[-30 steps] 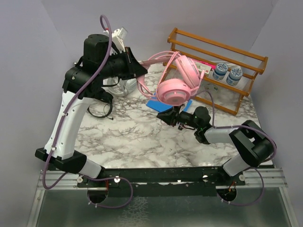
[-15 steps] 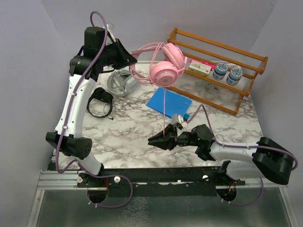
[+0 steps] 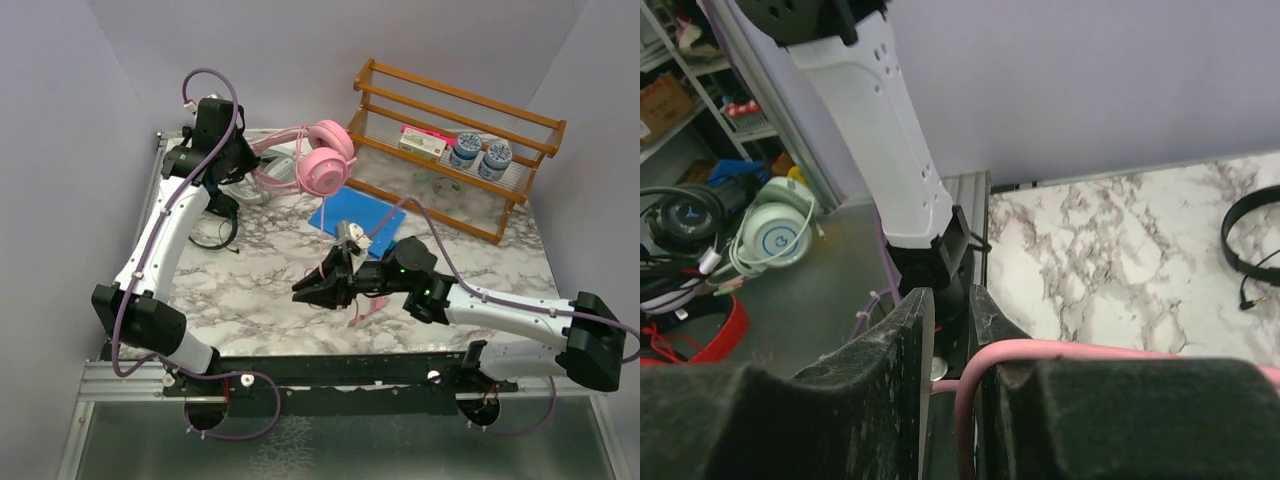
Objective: Wrap the headphones
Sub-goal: Wrap the headphones cable around the headphones.
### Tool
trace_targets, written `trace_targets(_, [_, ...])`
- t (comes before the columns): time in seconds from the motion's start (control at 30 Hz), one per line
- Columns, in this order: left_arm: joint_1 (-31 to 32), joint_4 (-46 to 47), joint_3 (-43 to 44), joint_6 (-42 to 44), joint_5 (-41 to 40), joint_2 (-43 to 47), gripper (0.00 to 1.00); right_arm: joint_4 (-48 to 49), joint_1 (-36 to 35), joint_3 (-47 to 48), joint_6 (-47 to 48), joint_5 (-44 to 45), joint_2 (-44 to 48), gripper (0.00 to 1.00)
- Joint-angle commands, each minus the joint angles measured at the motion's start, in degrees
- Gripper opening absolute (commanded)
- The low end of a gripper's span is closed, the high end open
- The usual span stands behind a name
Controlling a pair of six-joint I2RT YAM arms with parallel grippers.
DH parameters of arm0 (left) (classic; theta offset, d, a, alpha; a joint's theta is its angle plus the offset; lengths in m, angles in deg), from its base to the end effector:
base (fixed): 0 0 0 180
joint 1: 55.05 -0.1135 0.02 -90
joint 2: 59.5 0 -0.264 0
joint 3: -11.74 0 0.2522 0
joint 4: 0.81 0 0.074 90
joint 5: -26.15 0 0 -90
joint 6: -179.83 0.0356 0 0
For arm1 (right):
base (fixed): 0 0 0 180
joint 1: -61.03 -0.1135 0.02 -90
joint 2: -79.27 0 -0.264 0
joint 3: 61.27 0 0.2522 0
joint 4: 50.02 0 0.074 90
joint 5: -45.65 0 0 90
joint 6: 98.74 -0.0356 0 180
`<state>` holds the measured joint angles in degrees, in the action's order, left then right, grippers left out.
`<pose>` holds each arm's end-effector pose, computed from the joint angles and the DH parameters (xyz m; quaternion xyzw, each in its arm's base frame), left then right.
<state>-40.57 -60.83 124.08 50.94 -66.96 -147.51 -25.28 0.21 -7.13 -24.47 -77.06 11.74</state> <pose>0.3196 -0.0805 0.4173 -0.2001 0.8667 -0.1833 0.4185 0.1131 0.2419 0.3195 -0.4343 0.4781 0.5999 0.4722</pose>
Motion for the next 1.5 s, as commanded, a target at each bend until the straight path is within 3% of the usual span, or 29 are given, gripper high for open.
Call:
trace_targets(0.0, [-0.6,13.4,-2.7,-12.0,-20.1,4.0,0.00,-8.6,-4.4,4.7,1.5,-6.0,-4.5,0.26])
trace_targets(0.17, [-0.7,12.7,-0.8,-16.1,-16.8,4.5,0.00,-7.3,-4.5,2.7,1.3,-4.0,-9.5,0.24])
trace_targets(0.33, [-0.6,8.3,6.3,-21.0,-13.0,1.7,0.00,-3.4,-5.2,-0.2,0.0,-4.5,-14.4,0.24])
trace_targets(0.47, [-0.5,7.5,6.3,-21.0,-14.6,0.5,0.00,-1.9,-7.8,1.4,-0.5,-5.3,-15.3,0.24])
trace_targets(0.67, [2.5,8.5,-0.7,-14.8,-29.0,0.7,0.00,-7.0,-8.5,8.7,0.5,-2.4,-8.5,0.24])
trace_targets(0.83, [9.9,15.4,-9.0,-6.5,-42.1,4.0,0.00,-18.1,-8.5,18.5,4.3,12.1,-4.0,0.24])
trace_targets(1.0, [12.2,28.4,-22.3,2.8,-38.0,11.3,0.00,-22.7,-7.9,25.2,9.6,26.8,-3.2,0.23])
trace_targets(1.13, [13.2,30.8,-28.3,9.4,-39.1,15.4,0.00,-28.0,-5.2,29.4,11.6,33.7,-3.6,0.22])
trace_targets(1.33, [13.5,29.3,-31.7,12.7,-39.2,21.3,0.00,-30.4,3.8,24.8,6.4,31.3,-1.8,0.17])
trace_targets(1.47, [13.4,28.3,-31.7,11.6,-37.6,23.1,0.00,-29.8,6.1,19.2,4.9,31.8,-0.3,0.17])
